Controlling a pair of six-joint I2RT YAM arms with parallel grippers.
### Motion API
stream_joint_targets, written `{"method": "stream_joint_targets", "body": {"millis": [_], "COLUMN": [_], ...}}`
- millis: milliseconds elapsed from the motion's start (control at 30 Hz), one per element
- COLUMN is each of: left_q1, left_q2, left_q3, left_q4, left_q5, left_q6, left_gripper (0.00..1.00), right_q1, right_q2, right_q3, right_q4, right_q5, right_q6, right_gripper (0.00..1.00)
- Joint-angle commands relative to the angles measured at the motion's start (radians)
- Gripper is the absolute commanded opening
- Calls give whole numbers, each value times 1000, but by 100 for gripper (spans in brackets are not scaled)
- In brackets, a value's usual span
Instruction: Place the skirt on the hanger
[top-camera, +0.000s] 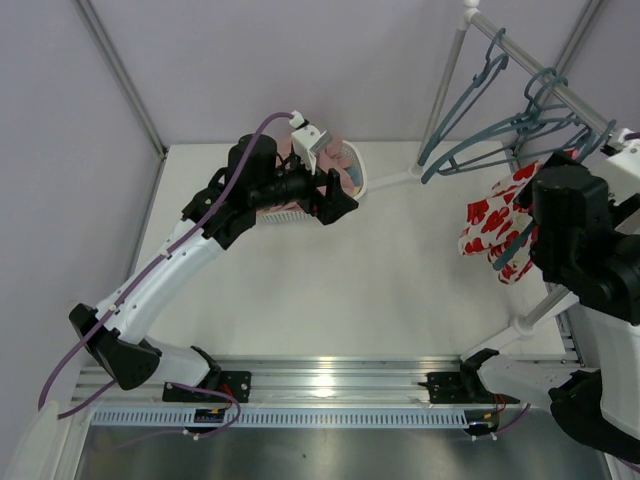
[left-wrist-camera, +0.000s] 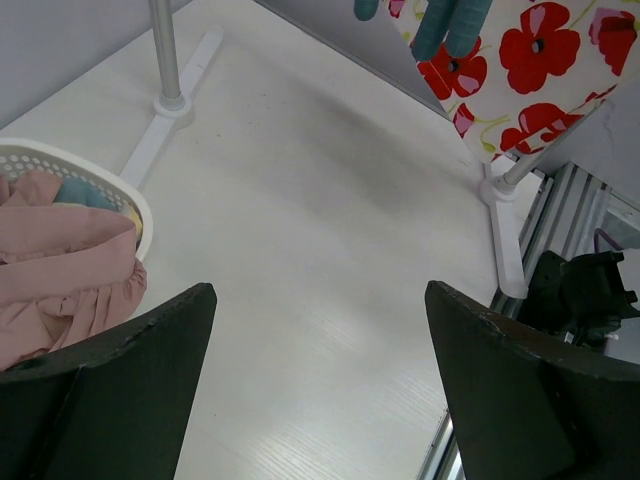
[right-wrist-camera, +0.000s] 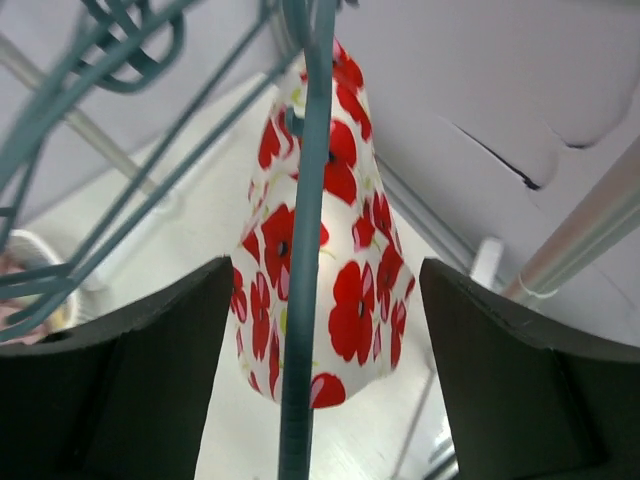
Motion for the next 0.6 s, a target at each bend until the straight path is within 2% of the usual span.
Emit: {"method": "stream_joint_targets", "body": {"millis": [0,133,267,367,467,567], "left_q1": [-6,-6,-6,-6,-6,-6], "left_q2": [-35,-35,-37,-37,-34,-26], "left_q3": [-3,-6,-5,1,3,3], "left_q4": [14,6,-3,-8,-13,-19], "left_q5": [16,10,4,-4,-10,-22], "left_q6": [19,19,12,10,4,-5], "left_gripper": [92,92,92,92,92,92], "right_q1": [-4,-4,-7,-9,-9,-9], "right_q2": [-14,16,9,-46,-135,-140], "right_q3": [137,283,350,295,162,87], "right_q4": [-109,-158,-125,7,220,337], "right_q5": [-117,-212,-316,-389,-611,-813], "right_q6": [-17,-37,-71,-130,-216,-249], "right_gripper": [81,82,81,81,80,80]}}
